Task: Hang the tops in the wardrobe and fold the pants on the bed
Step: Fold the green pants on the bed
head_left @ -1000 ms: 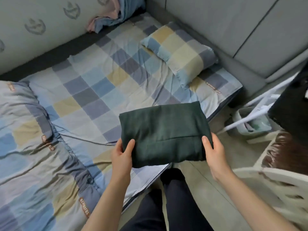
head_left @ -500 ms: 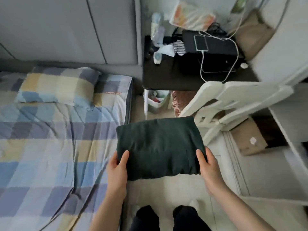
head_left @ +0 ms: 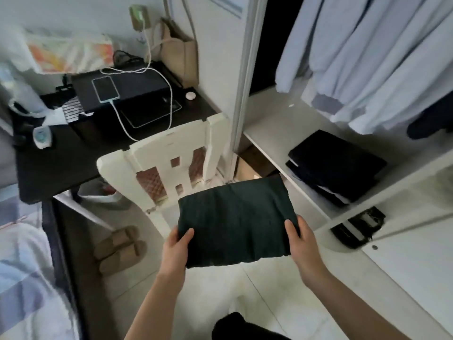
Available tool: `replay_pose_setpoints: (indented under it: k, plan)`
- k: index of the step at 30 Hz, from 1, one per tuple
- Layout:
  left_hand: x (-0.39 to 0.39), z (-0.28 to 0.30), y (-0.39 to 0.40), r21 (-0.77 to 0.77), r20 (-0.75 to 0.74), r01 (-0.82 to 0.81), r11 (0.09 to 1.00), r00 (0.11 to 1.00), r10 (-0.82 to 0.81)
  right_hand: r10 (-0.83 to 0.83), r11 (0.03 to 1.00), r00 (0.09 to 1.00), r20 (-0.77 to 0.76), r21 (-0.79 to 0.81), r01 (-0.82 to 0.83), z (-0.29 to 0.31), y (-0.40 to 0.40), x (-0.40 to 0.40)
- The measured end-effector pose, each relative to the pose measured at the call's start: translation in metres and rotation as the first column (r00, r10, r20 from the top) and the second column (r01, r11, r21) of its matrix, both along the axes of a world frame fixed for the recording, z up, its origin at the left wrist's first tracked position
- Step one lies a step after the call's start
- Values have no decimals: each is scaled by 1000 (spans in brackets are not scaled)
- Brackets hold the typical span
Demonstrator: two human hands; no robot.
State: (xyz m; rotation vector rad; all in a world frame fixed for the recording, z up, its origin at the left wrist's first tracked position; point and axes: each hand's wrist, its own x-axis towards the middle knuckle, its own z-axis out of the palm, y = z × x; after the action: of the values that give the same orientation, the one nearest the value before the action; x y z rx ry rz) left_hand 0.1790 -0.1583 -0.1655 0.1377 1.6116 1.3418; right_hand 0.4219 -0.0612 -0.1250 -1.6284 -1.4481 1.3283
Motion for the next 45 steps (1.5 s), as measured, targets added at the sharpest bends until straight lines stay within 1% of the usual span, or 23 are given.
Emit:
replay_pose_setpoints:
  k: [4,7,11,14,17,20,22,25,26,27,28,29,30,32,33,34,35,37,39,40,41,43,45]
  plan:
    - [46,0,71,-55,8,183,982,983,-183,-181,983,983,-17,-44,180,-2,29,56]
    - [74,3,132,-81,-22,288,954,957,-290,-333,940,942,-51,-93,327,-8,53,86]
    - [100,10,202,-99,-62,377,921,921,-384,-476,876,875,-85,-127,465,-15,87,104]
    - [112,12,260,-101,-46,415,904,906,-420,-564,825,821,-92,-114,554,-16,122,108]
    - [122,12,321,-58,-1,475,878,880,-476,-665,745,746,-34,-94,660,-11,165,107]
    - [135,11,390,-23,31,563,826,826,-563,-776,631,631,-12,-31,775,-6,213,105]
    - [147,7,436,23,38,644,765,764,-644,-831,556,556,-3,42,830,-6,247,107]
    - [166,1,486,153,36,737,659,662,-749,-896,443,428,116,286,850,-16,276,125]
    - [173,-2,498,174,0,765,620,630,-777,-899,437,401,175,353,827,-22,281,132]
    - [179,-8,511,154,-64,797,584,598,-799,-882,468,398,251,385,795,-32,284,138]
    - [184,-14,520,93,-146,829,552,559,-816,-837,537,427,342,364,761,-41,284,142]
    - [189,-22,527,4,-228,861,509,496,-838,-785,595,457,419,302,745,-51,286,143]
    - [193,-28,532,-81,-270,878,472,437,-858,-740,628,486,466,218,747,-58,288,144]
    - [195,-39,535,-242,-228,889,388,337,-913,-681,636,504,531,87,767,-68,292,145]
    - [193,-44,534,-286,-200,891,353,305,-931,-668,633,502,549,66,771,-70,293,144]
    - [191,-49,534,-299,-201,892,340,289,-936,-660,634,503,559,53,772,-70,294,145]
    - [191,-54,535,-288,-230,891,351,291,-929,-660,628,496,565,53,776,-70,293,145]
    - [189,-58,539,-231,-295,870,435,363,-884,-685,617,468,558,103,780,-67,291,144]
    - [192,-53,542,-128,-284,842,524,475,-833,-741,594,427,518,208,777,-65,289,143]
    - [195,-55,544,-95,-275,835,542,501,-820,-771,575,405,492,263,775,-65,289,142]
    - [196,-56,546,-86,-285,837,540,498,-819,-793,558,388,470,303,772,-65,289,141]
    - [196,-60,549,-138,-303,873,468,413,-859,-779,571,396,485,291,767,-67,288,140]
    - [192,-64,552,-255,-304,905,340,259,-917,-697,636,444,563,199,746,-71,285,141]
